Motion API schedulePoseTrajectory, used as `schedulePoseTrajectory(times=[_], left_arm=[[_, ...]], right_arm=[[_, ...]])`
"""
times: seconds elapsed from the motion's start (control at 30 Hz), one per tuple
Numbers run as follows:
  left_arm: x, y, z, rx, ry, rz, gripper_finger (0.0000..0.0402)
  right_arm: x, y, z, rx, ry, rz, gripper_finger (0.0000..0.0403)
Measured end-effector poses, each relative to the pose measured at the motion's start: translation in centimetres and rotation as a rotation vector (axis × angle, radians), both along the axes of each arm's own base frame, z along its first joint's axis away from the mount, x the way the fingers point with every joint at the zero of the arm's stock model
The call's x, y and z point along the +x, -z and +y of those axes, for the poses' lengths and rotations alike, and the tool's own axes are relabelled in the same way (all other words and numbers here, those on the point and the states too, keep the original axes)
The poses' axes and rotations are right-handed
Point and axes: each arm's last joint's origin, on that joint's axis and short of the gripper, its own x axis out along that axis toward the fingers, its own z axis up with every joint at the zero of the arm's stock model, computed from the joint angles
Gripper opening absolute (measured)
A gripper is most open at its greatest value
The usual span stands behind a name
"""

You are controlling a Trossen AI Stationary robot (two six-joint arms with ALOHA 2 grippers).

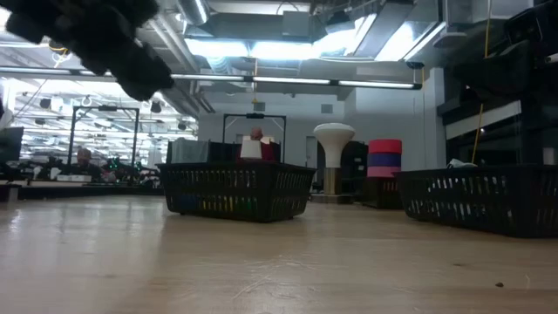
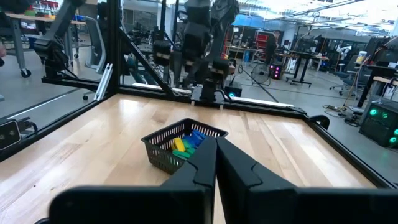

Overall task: Pick and place Stapler, Stapler remover, tape
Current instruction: Return to Home Position

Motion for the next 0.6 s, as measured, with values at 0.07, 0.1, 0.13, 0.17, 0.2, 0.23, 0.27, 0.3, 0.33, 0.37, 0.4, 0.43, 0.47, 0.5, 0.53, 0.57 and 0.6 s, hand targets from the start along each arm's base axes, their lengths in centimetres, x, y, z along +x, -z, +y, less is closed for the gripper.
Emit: schedulePoseTrajectory(times=[0.07,0.1,0.13,0.17,0.2,0.23,0.27,0.3,0.33,0.37,0.4,0.43,0.47,0.5,0.53,0.57,0.6], left_arm=[[-1.2,0.1,0.3,-0.006,0.025,-0.071,0.0091],[-1.7,0.1,0.4,-0.007,0.035,-0.106,0.0092],[-2.2,0.2,0.5,-0.007,0.049,-0.139,0.0092],[-2.7,0.3,0.6,-0.007,0.065,-0.166,0.0093],[-3.1,0.5,0.6,-0.007,0.078,-0.194,0.0094],[-3.5,0.6,0.7,-0.005,0.085,-0.220,0.0095],[-3.9,0.9,0.8,-0.003,0.087,-0.245,0.0095],[-4.3,1.0,0.9,-0.001,0.087,-0.272,0.0095],[-4.6,1.2,1.0,0.003,0.086,-0.295,0.0095],[-4.9,1.4,1.1,0.007,0.081,-0.315,0.0094],[-5.2,1.6,1.2,0.007,0.076,-0.337,0.0094],[-5.5,1.9,1.4,0.006,0.071,-0.355,0.0093],[-5.7,2.2,1.5,0.006,0.062,-0.363,0.0092],[-5.9,2.4,1.7,0.006,0.053,-0.369,0.0091],[-6.1,2.6,1.8,-0.001,0.046,-0.373,0.0091],[-6.3,2.9,1.9,-0.006,0.038,-0.375,0.0091],[-6.5,3.2,2.0,-0.013,0.029,-0.376,0.0092]], right_arm=[[0.0,0.0,0.0,0.000,0.000,0.001,0.0014],[0.0,0.0,0.0,0.000,0.000,0.000,0.0014],[0.0,0.0,0.0,0.000,0.000,0.000,0.0014],[0.0,0.0,0.0,0.000,0.000,0.001,0.0014],[0.0,0.0,0.0,0.000,0.000,0.000,0.0014],[0.0,0.0,0.0,0.000,0.000,0.000,0.0014],[0.0,0.0,0.0,0.000,0.000,0.000,0.0014],[0.0,0.0,0.0,0.000,0.000,0.000,0.0014],[0.0,0.0,0.0,0.000,0.000,0.001,0.0014],[0.0,0.0,0.0,0.000,0.000,0.001,0.0014],[0.0,0.0,0.0,0.000,0.000,0.000,0.0014],[0.0,0.0,0.0,0.000,0.000,0.000,0.0014],[0.0,0.0,0.0,0.000,0.000,0.001,0.0014],[0.0,0.0,0.0,0.000,0.000,0.000,0.0014],[0.0,0.0,0.0,0.000,0.000,0.000,0.0014],[0.0,0.0,0.0,0.000,0.000,0.001,0.0014],[0.0,0.0,0.0,0.000,0.000,0.001,0.0014]])
